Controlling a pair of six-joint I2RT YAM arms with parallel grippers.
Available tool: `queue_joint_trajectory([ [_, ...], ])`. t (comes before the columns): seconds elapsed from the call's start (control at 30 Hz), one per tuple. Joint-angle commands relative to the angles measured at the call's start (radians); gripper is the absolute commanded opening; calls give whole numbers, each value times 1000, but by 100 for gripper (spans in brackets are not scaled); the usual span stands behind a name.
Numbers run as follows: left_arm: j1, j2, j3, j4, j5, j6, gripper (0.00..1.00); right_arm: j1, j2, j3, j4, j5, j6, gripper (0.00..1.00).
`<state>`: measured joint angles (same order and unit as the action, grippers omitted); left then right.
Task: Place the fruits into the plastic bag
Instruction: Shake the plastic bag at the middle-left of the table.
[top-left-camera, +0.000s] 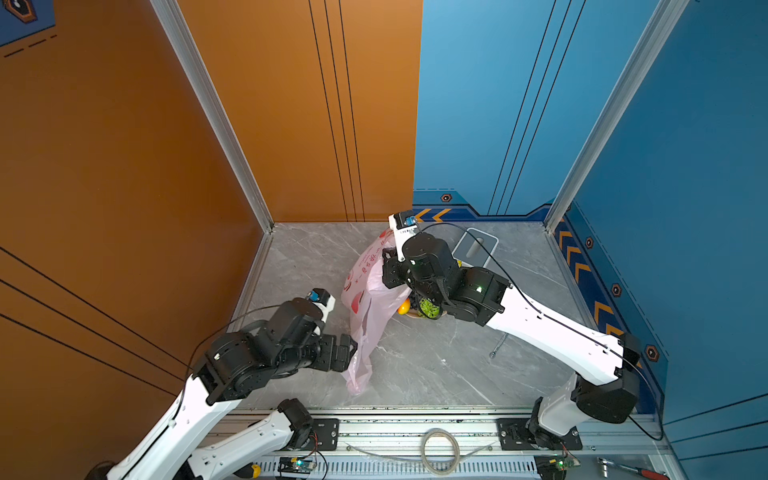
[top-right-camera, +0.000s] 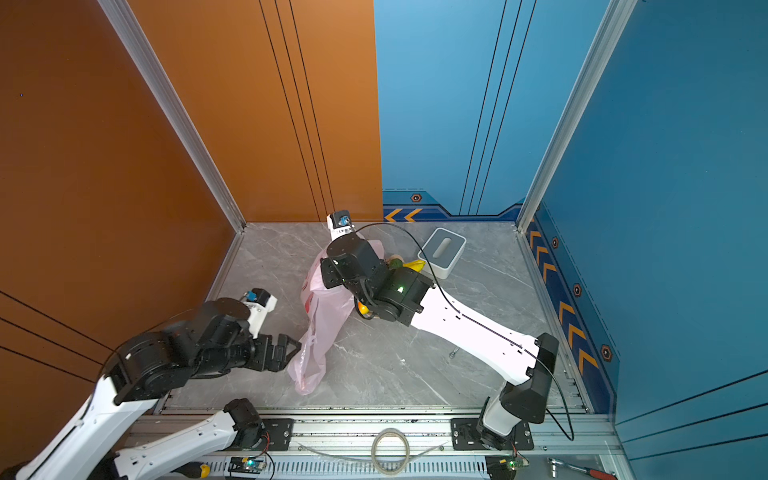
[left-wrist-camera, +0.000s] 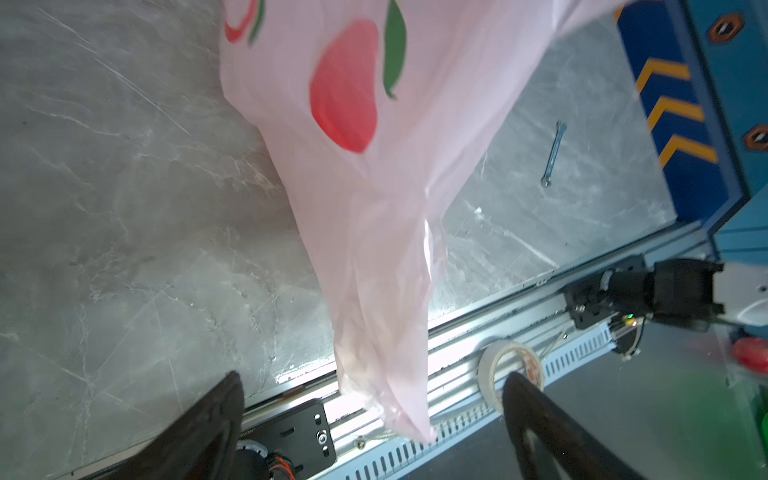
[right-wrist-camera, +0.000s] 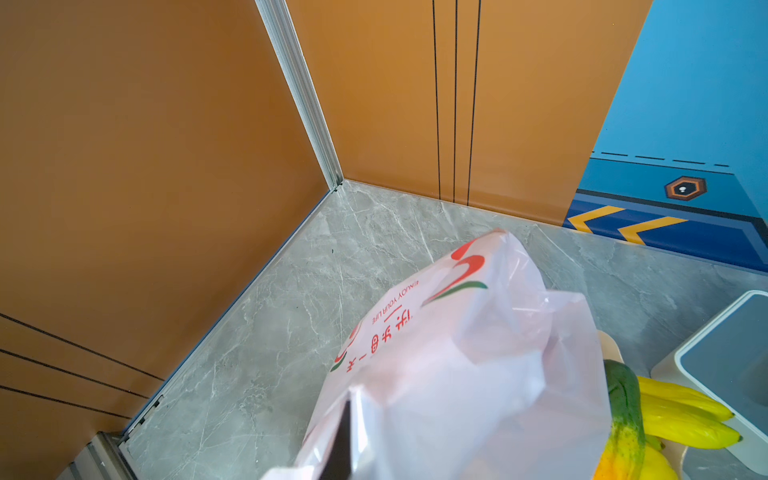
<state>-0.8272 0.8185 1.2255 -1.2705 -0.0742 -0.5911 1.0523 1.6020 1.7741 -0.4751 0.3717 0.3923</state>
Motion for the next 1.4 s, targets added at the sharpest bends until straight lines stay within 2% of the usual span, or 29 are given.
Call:
queue_joint_trajectory([
  [0.0, -141, 69, -35, 21, -131, -81, 98, -7, 6, 63, -18, 35, -13, 0],
  [0.13, -205, 142, -40, 19, -183, -101, 98, -9, 12, 81, -29, 36, -17, 0],
  [0.37, -237, 209, -115, 59, -256, -172, 98, -5, -1, 81, -39, 34, -12, 0],
  [0.57, -267, 245, -125, 60, -295, -221, 76, -8, -11, 72, -41, 48, -18, 0],
  [0.67, -286, 239, -134, 59, -289, -244, 68, -14, -15, 64, -43, 55, -15, 0],
  [0.93, -292, 147, -215, 57, -230, -306, 46, -50, -28, 35, -60, 45, 14, 0],
  [1.0, -290, 109, -232, 57, -241, -309, 36, -54, -28, 33, -63, 36, 16, 0],
  [1.1, -265, 64, -241, 48, -241, -309, 16, -55, -30, 31, -63, 25, 13, 0],
  [1.2, -255, 43, -226, 26, -252, -305, 4, -56, -35, 29, -68, 7, 2, 0],
  [1.27, -251, 38, -203, 0, -267, -299, 0, -60, -36, 28, -74, -21, 2, 0],
  [1.37, -246, 26, -137, -49, -327, -283, 0, -69, -31, 28, -86, -80, -9, 0],
])
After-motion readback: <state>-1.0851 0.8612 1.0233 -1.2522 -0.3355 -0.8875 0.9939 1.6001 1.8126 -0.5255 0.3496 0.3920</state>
